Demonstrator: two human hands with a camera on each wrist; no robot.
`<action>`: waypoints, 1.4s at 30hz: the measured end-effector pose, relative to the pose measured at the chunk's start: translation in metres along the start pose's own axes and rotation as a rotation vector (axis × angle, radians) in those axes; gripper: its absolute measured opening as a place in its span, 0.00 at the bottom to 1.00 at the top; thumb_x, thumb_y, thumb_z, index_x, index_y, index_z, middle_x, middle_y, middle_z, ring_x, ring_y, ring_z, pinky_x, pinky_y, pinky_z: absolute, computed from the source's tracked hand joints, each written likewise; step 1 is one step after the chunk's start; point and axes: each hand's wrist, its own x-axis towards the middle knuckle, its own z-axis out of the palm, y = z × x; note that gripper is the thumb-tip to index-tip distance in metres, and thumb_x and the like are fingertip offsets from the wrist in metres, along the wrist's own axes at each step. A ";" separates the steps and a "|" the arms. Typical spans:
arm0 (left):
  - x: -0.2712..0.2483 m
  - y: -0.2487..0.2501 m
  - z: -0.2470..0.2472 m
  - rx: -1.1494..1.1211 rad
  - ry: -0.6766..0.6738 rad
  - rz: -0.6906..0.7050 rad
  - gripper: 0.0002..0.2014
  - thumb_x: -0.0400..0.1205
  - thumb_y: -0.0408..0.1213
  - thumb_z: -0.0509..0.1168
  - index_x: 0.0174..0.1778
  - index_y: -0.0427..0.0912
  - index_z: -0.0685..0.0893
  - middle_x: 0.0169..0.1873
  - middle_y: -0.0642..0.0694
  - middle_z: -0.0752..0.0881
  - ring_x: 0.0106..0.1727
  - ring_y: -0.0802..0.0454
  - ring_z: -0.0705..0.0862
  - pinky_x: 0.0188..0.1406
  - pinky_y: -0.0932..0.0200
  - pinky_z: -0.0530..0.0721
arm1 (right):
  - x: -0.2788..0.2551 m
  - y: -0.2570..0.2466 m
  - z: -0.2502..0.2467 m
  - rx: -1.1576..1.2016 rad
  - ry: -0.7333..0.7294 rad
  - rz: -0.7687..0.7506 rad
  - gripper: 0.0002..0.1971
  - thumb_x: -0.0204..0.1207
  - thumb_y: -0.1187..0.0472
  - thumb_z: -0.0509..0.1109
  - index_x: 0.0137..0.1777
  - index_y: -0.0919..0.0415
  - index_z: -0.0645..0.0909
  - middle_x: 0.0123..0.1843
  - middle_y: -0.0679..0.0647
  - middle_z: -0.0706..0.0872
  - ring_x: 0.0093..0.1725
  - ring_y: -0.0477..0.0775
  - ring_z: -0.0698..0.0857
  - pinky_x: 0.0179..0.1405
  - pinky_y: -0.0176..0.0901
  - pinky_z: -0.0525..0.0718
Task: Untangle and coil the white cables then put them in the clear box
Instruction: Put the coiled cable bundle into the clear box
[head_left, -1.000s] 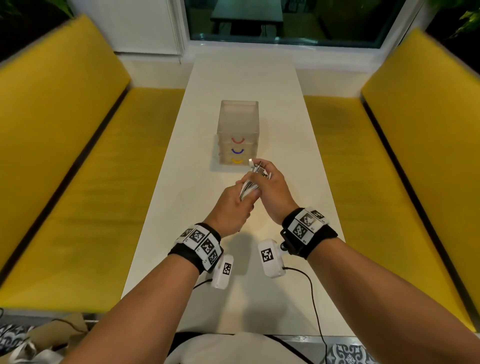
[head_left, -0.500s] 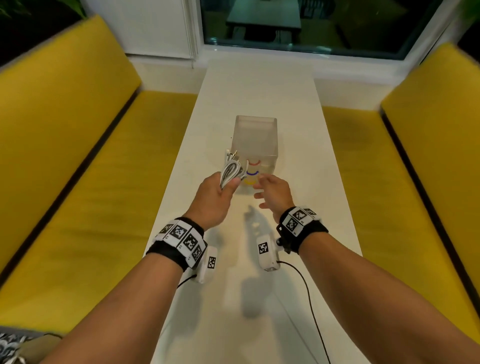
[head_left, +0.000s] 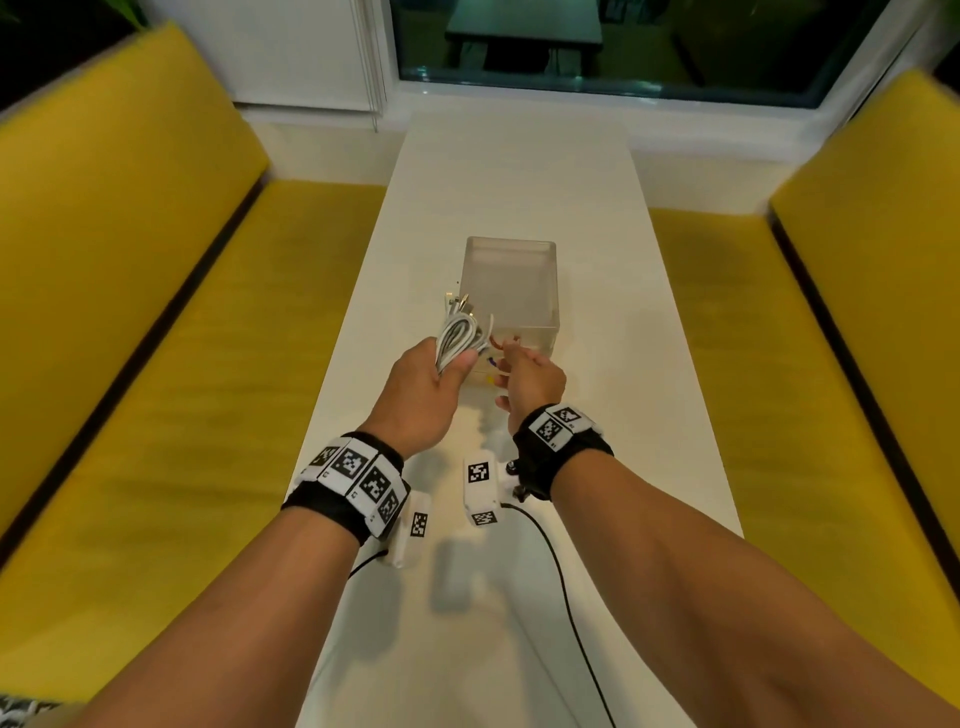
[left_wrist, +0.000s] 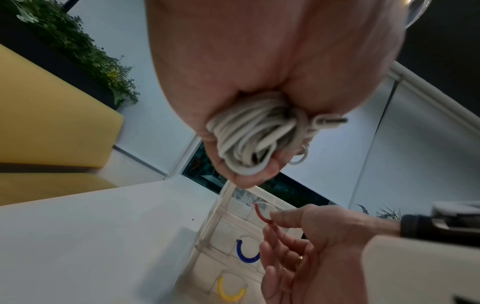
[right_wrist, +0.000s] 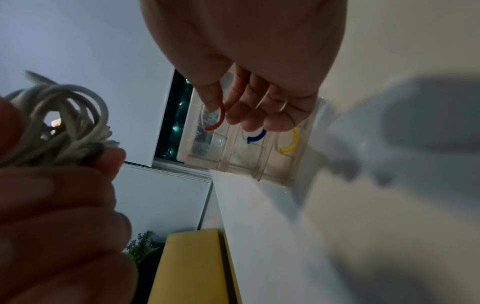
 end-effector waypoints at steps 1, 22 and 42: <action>0.000 0.000 0.001 0.008 -0.008 -0.005 0.14 0.88 0.53 0.59 0.46 0.47 0.76 0.34 0.50 0.80 0.33 0.52 0.77 0.35 0.56 0.75 | 0.000 -0.003 0.000 -0.013 0.010 -0.004 0.07 0.78 0.56 0.74 0.40 0.55 0.85 0.40 0.53 0.90 0.33 0.50 0.84 0.31 0.44 0.78; 0.045 0.083 0.034 0.853 -0.603 -0.112 0.18 0.92 0.41 0.55 0.67 0.33 0.82 0.64 0.38 0.86 0.64 0.42 0.85 0.52 0.57 0.78 | -0.054 0.044 -0.041 0.000 -0.031 -0.055 0.12 0.80 0.62 0.71 0.34 0.61 0.81 0.30 0.56 0.84 0.30 0.52 0.80 0.29 0.43 0.76; 0.051 0.039 0.051 0.966 -0.175 0.146 0.31 0.84 0.64 0.57 0.69 0.40 0.62 0.43 0.43 0.85 0.33 0.44 0.78 0.32 0.51 0.74 | -0.052 0.029 -0.039 0.013 -0.024 -0.037 0.11 0.78 0.67 0.69 0.33 0.62 0.81 0.29 0.55 0.83 0.32 0.53 0.79 0.29 0.43 0.75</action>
